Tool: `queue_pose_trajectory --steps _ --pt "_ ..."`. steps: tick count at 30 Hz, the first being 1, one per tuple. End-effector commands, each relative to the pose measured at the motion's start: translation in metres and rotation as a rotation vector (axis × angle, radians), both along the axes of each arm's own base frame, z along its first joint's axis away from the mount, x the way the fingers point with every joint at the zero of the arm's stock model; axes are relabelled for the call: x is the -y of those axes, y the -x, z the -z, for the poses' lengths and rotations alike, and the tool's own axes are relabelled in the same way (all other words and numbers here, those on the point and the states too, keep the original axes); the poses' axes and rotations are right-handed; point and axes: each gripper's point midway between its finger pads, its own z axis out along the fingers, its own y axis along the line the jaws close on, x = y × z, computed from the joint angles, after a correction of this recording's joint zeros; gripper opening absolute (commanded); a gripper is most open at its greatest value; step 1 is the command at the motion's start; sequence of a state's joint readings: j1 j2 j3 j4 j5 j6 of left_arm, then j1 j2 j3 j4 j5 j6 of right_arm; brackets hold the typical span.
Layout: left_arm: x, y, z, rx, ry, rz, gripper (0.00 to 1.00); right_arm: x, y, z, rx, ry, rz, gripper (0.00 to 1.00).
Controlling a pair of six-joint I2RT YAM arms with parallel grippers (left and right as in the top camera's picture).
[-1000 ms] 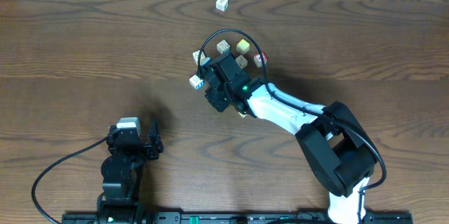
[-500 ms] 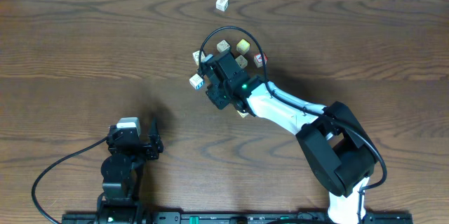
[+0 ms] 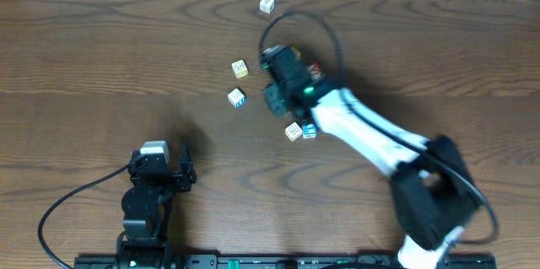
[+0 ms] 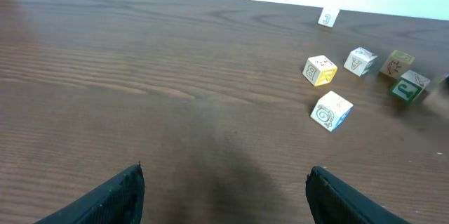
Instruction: Lift 4 blocks
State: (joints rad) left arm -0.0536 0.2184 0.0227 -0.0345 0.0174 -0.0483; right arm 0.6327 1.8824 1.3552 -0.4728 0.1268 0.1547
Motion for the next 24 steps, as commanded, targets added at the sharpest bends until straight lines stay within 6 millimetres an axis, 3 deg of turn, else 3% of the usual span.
queue_pose_trajectory --steps 1,5,9,12,17,24 --pt "-0.002 0.004 0.018 -0.056 -0.016 -0.007 0.75 0.032 -0.017 -0.068 0.093 -0.093 0.144 0.18" --pt "-0.002 0.004 0.017 -0.053 -0.016 -0.007 0.74 0.072 -0.004 -0.092 0.069 -0.092 0.23 0.17" --pt "-0.002 0.004 0.017 -0.052 -0.016 -0.007 0.74 0.107 0.016 -0.091 -0.022 -0.059 0.324 0.13" --pt "-0.002 0.004 0.017 -0.052 -0.016 -0.007 0.75 0.123 0.031 -0.076 -0.104 -0.028 0.386 0.11" --pt "-0.002 0.004 0.017 -0.052 -0.016 -0.007 0.74 0.133 0.052 -0.043 -0.193 -0.004 0.453 0.14" --pt "-0.002 0.004 0.017 -0.052 -0.016 -0.007 0.74 0.126 0.069 0.008 -0.259 -0.066 0.461 0.17"
